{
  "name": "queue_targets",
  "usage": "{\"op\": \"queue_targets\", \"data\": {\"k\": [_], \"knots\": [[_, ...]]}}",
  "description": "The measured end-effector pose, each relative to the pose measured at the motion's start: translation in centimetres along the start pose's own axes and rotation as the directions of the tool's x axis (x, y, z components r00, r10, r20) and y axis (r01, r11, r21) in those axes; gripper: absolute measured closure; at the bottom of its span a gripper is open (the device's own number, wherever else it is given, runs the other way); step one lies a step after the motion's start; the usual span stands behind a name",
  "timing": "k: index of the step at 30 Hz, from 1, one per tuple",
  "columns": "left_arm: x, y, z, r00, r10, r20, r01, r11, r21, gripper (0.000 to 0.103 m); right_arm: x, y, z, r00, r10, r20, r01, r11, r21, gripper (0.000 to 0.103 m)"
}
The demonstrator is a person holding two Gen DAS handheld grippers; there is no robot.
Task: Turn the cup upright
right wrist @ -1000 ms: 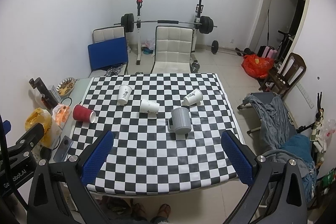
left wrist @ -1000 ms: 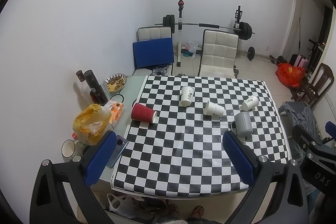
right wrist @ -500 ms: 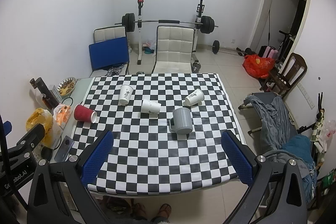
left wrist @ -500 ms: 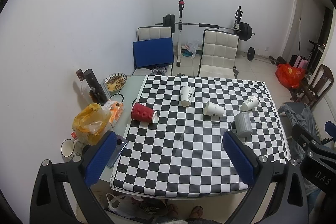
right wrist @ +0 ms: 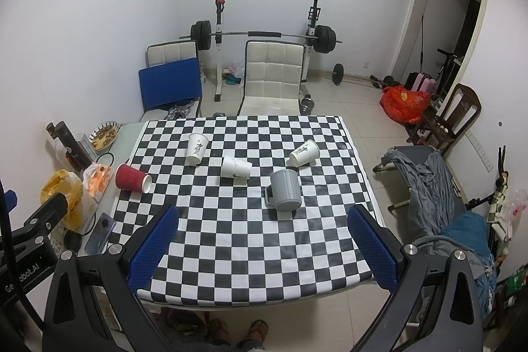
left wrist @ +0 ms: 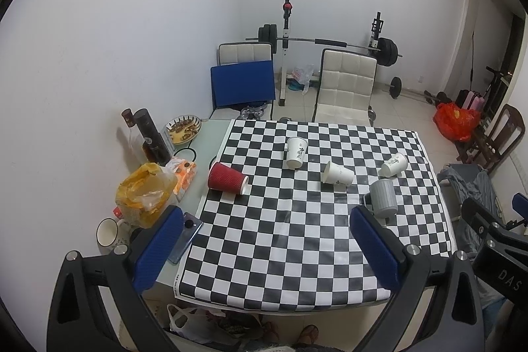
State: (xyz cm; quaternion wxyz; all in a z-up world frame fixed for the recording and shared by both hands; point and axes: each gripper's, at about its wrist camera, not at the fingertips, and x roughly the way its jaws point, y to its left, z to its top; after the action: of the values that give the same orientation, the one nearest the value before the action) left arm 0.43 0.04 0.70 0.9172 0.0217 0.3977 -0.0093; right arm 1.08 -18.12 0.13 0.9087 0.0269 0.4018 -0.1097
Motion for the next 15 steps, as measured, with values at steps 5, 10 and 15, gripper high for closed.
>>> {"op": "queue_targets", "data": {"k": [5, 10, 15], "knots": [[0.02, 0.18, -0.09, 1.0, 0.002, 0.0, -0.002, 1.0, -0.001, 0.0, -0.06, 0.07, 0.03, 1.0, -0.001, 0.002, 0.001, 1.0, 0.0, 0.0], [0.01, 0.18, -0.07, 1.0, 0.001, 0.001, -0.001, 1.0, -0.002, 0.0, -0.05, 0.07, 0.12, 1.0, 0.002, 0.0, -0.002, 1.0, -0.001, 0.0], [0.01, 0.21, 0.04, 1.0, -0.002, 0.002, 0.002, 1.0, -0.003, 0.0, -0.06, 0.16, 0.15, 1.0, 0.002, 0.0, -0.002, 1.0, 0.0, 0.0]]}}
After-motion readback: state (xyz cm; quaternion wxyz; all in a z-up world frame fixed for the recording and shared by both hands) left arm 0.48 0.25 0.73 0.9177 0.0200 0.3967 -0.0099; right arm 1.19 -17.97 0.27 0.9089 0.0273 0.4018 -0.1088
